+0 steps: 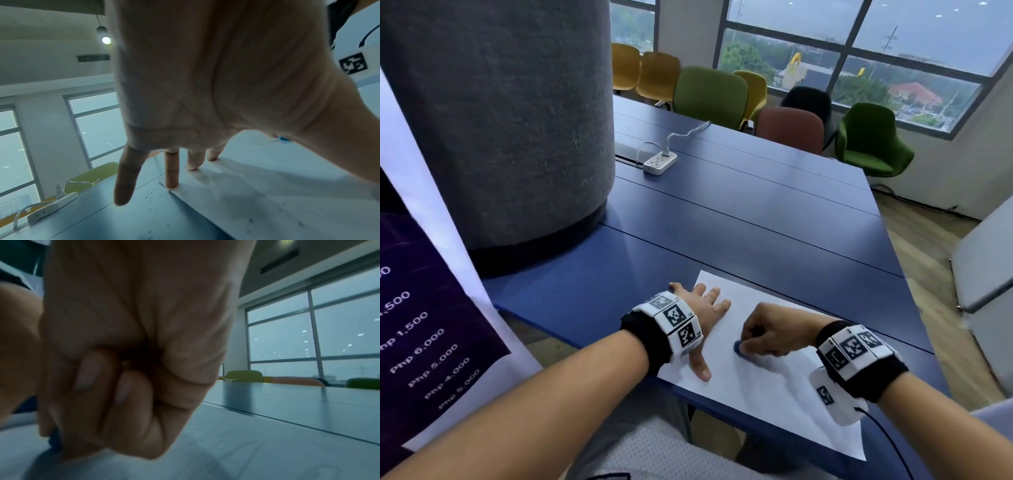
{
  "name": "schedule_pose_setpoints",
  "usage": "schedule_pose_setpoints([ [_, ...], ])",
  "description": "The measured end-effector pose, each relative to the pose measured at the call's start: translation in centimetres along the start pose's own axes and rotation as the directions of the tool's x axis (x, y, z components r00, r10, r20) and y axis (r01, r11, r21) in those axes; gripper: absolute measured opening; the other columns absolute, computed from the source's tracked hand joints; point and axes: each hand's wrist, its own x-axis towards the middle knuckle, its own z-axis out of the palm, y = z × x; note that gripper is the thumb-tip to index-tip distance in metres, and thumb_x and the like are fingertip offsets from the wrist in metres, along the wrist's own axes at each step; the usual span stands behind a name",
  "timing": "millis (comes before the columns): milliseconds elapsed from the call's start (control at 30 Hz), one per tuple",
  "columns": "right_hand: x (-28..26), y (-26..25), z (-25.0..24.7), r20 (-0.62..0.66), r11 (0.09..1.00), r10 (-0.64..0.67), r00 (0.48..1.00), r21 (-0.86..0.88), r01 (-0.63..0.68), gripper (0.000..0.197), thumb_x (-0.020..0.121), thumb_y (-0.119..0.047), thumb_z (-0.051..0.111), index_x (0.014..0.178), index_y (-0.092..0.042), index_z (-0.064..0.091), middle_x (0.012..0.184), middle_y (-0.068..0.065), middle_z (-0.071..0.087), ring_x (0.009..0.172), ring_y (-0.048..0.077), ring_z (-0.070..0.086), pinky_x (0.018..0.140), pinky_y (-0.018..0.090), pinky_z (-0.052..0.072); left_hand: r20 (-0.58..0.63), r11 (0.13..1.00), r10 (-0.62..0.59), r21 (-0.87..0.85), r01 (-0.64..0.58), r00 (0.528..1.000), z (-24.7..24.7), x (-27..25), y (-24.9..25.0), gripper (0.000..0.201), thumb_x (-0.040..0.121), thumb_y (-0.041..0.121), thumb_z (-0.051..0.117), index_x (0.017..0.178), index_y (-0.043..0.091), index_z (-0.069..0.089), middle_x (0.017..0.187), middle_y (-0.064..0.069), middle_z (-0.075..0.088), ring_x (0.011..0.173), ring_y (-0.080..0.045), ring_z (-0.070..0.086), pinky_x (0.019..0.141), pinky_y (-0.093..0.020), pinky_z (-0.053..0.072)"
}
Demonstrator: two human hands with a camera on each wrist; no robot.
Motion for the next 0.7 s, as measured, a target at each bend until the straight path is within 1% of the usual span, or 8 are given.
schedule_pose_setpoints([
  [67,0.0,-0.5,-0.1,0.013,1.000,0.005,1.000,-0.027,-0.005,0.030,0.089,-0.032,0.063,0.071,-0.009,0.064,0.058,0.001,0.057,0.045,0.012,0.048,0.047,0.022,0.042,0.008,1.000,-0.002,0.005,0.002,1.000,-0.1,-0.1,0.1,0.137,0.059,0.066,0.080,0.156,0.019,-0.005,0.164,-0.010,-0.003,0.149,-0.036,0.003,0.108,-0.072,0.017],
  [167,0.5,-0.8,0.1,-0.182,0.999,0.004,0.983,-0.050,-0.014,0.028,0.088,-0.034,0.063,0.075,-0.010,0.067,0.061,0.001,0.061,0.047,0.010,0.052,0.044,0.018,0.042,0.005,1.000,0.002,0.009,-0.002,1.000,0.0,0.0,0.0,0.137,0.059,0.067,0.080,0.156,0.020,-0.004,0.164,-0.009,-0.003,0.149,-0.036,0.003,0.109,-0.071,0.019],
  [200,0.3,-0.9,0.4,-0.161,0.999,-0.009,0.987,-0.046,0.001,0.026,0.088,-0.033,0.063,0.074,-0.012,0.066,0.061,0.000,0.061,0.047,0.010,0.052,0.045,0.018,0.042,0.004,1.000,0.004,0.004,-0.004,1.000,0.0,0.0,0.0,0.137,0.059,0.067,0.080,0.156,0.021,-0.005,0.164,-0.009,-0.003,0.149,-0.036,0.003,0.108,-0.071,0.019],
  [333,-0.8,-2.0,1.3,0.120,0.997,-0.066,0.991,-0.038,0.071,0.024,0.088,-0.030,0.063,0.066,-0.020,0.063,0.057,-0.002,0.054,0.045,0.011,0.045,0.046,0.022,0.039,0.013,1.000,0.000,-0.006,0.000,1.000,-0.1,0.0,0.0,0.140,0.058,0.067,0.081,0.156,0.019,-0.006,0.164,-0.010,-0.004,0.149,-0.035,0.002,0.108,-0.072,0.018],
  [467,0.2,-1.6,0.9,-0.190,0.982,-0.061,0.980,-0.189,0.025,0.027,0.088,-0.035,0.062,0.077,-0.011,0.067,0.067,0.001,0.062,0.049,0.007,0.047,0.047,0.015,0.036,0.002,1.000,0.002,-0.012,-0.002,1.000,0.0,0.0,0.1,0.139,0.058,0.065,0.081,0.156,0.019,-0.006,0.164,-0.009,-0.003,0.149,-0.034,0.003,0.108,-0.072,0.019],
  [500,0.1,-1.4,1.2,-0.192,0.982,-0.079,0.978,-0.181,0.044,0.027,0.088,-0.034,0.062,0.077,-0.010,0.067,0.068,0.003,0.063,0.050,0.008,0.046,0.048,0.016,0.036,0.001,1.000,0.002,-0.014,-0.002,1.000,0.1,0.0,0.1,0.139,0.058,0.065,0.081,0.156,0.020,-0.006,0.164,-0.009,-0.003,0.149,-0.034,0.003,0.107,-0.072,0.019],
  [633,-0.7,-2.1,1.8,0.034,0.987,-0.066,0.997,-0.143,0.071,0.021,0.084,-0.034,0.065,0.075,-0.016,0.066,0.066,-0.002,0.061,0.053,0.011,0.050,0.054,0.023,0.044,0.028,1.000,-0.007,-0.012,0.007,1.000,0.0,0.1,0.0,0.141,0.058,0.067,0.081,0.156,0.020,-0.009,0.164,-0.009,-0.007,0.150,-0.035,0.001,0.108,-0.074,0.014],
  [700,-0.1,-1.9,1.2,-0.084,0.978,-0.061,0.995,-0.203,0.043,0.027,0.086,-0.036,0.063,0.074,-0.013,0.063,0.069,0.000,0.065,0.058,0.016,0.053,0.056,0.025,0.045,0.030,1.000,-0.008,-0.002,0.008,1.000,0.0,0.2,0.1,0.141,0.058,0.067,0.080,0.156,0.020,-0.010,0.164,-0.009,-0.009,0.150,-0.035,-0.001,0.109,-0.073,0.015],
])
